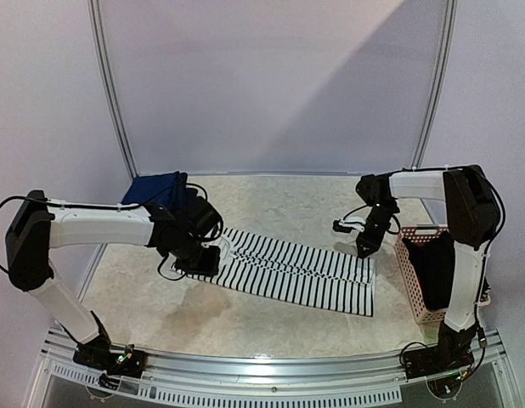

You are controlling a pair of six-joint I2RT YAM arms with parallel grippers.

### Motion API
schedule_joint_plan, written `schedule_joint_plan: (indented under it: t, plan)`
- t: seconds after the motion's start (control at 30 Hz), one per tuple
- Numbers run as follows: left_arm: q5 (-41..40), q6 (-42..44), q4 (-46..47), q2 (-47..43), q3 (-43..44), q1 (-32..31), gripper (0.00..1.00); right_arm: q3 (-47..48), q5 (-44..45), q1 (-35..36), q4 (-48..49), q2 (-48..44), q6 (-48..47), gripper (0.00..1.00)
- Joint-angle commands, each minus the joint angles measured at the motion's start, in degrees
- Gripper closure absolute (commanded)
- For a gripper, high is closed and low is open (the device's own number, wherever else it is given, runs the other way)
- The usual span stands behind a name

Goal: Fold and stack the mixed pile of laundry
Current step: Rotate the rectangle-folded tank top at the center of the board.

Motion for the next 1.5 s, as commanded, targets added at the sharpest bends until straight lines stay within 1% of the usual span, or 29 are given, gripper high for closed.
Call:
schedule_joint_plan:
  t: [0.0,0.07,0.17,0.23,0.3,0.43,0.6,0.77,0.87,0.97,1.07,1.23,1.33,1.4,1.47]
  plan:
    - [-2.97,-10.92,7.43,-4.64,-6.89,-1.95,0.71,-5.41,-0.42,-0.49,-1.59,0.10,2.47,0.92]
    - [-5.62,-15.79,10.30,-7.84,-11.43,-2.54,0.71,-8.50,-1.80,-0.51,-1.96,-0.90,4.38,0.94]
    - [-10.16,-23.05,14.51,-13.61,-18.32,-2.83,0.69,-12.15,-4.50,-0.29,-2.44,-3.53,6.45,0.93]
    - [-11.76,-26.18,17.65,-16.34,-21.96,-2.83,0.68,-13.96,-4.56,-0.22,-1.99,-5.72,7.27,0.90]
    - [-12.30,-27.73,20.93,-16.99,-24.33,-2.76,0.67,-14.73,-4.23,-0.13,-1.94,-7.81,7.92,0.86]
    - [-9.71,-28.07,27.31,-13.36,-24.95,-2.74,0.66,-15.07,-3.72,-0.16,-2.71,-10.05,8.99,0.75]
    - [-10.36,-28.70,32.22,-7.64,-24.28,-2.74,0.66,-14.46,-0.28,-0.13,-2.14,-11.87,9.67,0.69]
    - [-12.60,-29.09,30.61,-2.60,-22.10,-2.36,0.73,-14.23,0.74,-0.17,-2.60,-14.05,10.30,0.68]
    - [-12.93,-27.45,30.64,0.70,-20.02,-1.07,0.83,-14.10,2.23,-0.13,-3.00,-15.74,10.65,0.68]
    - [-10.34,-23.47,29.99,5.64,-15.19,1.57,0.93,-13.57,3.09,-0.13,-3.41,-18.41,10.87,0.67]
    - [-7.87,-18.52,27.02,12.00,-7.90,4.42,1.00,-13.33,3.09,-0.16,-3.68,-20.89,10.81,0.67]
    - [-5.39,-10.03,17.55,22.30,8.50,9.91,1.00,-12.87,1.92,-0.12,-4.52,-23.81,10.62,0.67]
    - [-3.40,-4.04,10.32,29.38,22.33,13.58,1.00,-13.06,1.46,-0.13,-5.00,-25.01,10.62,0.66]
    - [-1.86,0.53,3.23,36.13,34.32,15.73,1.00,-13.17,1.13,-0.13,-5.03,-25.29,10.66,0.66]
    - [-1.41,5.08,-4.66,43.66,48.03,17.12,0.96,-13.24,0.68,-0.13,-5.02,-25.23,10.71,0.66]
